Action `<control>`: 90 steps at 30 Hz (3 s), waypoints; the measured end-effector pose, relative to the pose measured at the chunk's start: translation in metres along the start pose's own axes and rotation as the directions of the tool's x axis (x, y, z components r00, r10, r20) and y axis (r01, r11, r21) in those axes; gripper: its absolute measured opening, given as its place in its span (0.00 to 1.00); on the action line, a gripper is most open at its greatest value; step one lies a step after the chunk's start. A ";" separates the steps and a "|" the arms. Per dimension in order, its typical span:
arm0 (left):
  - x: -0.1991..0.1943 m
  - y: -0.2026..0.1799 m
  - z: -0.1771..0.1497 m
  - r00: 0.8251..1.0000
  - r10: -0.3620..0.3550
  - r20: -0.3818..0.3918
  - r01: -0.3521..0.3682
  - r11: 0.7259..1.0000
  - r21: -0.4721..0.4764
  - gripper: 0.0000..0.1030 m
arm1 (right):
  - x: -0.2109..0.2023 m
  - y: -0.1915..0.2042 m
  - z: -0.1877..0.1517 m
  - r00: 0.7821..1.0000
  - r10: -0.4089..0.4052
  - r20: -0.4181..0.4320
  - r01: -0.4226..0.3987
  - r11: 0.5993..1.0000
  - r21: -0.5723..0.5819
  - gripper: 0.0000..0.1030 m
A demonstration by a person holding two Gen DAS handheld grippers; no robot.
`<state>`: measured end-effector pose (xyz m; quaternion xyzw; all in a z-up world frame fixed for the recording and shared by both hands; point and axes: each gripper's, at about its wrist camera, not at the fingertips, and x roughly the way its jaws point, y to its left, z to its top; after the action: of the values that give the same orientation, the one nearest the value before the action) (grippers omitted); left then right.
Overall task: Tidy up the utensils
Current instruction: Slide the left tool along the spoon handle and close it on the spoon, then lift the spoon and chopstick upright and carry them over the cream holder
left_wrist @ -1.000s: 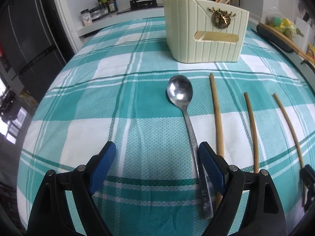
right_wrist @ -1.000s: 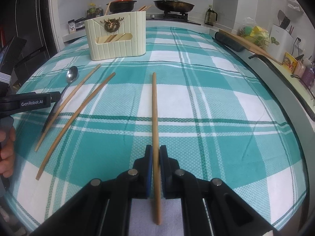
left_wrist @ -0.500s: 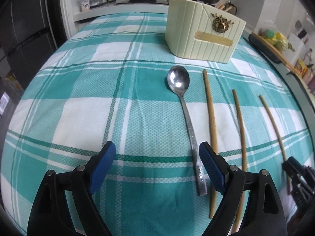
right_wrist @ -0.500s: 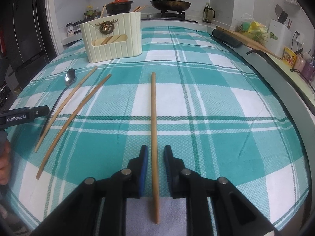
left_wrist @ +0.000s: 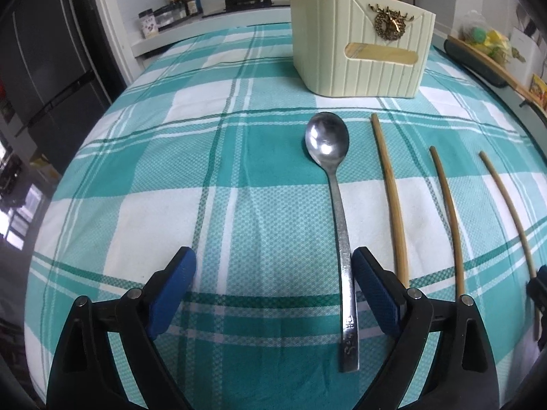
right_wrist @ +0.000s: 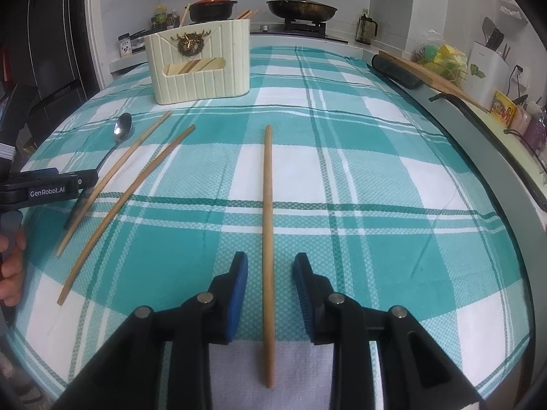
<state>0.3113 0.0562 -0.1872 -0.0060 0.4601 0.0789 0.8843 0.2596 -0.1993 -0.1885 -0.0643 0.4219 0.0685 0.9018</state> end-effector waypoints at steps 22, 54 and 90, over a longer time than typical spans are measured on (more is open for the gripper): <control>0.033 -0.014 0.047 0.990 -0.126 -0.069 0.128 0.991 0.038 0.89 | 0.041 -0.007 0.055 0.980 0.111 -0.166 -0.131 0.985 -0.113 0.32; -0.017 -0.013 0.083 0.976 -0.208 0.067 0.203 0.977 0.063 0.35 | 0.058 -0.010 0.135 0.970 0.237 -0.052 -0.239 0.970 -0.033 0.06; -0.181 0.021 0.084 0.903 -0.314 0.292 0.309 0.949 0.065 0.35 | -0.138 -0.008 0.152 0.855 0.306 0.419 -0.283 0.952 -0.118 0.06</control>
<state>0.2743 0.0592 0.0104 -0.0598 0.3149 -0.0674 0.9448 0.2873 -0.1906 0.0150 -0.0054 0.2144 0.2293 0.9494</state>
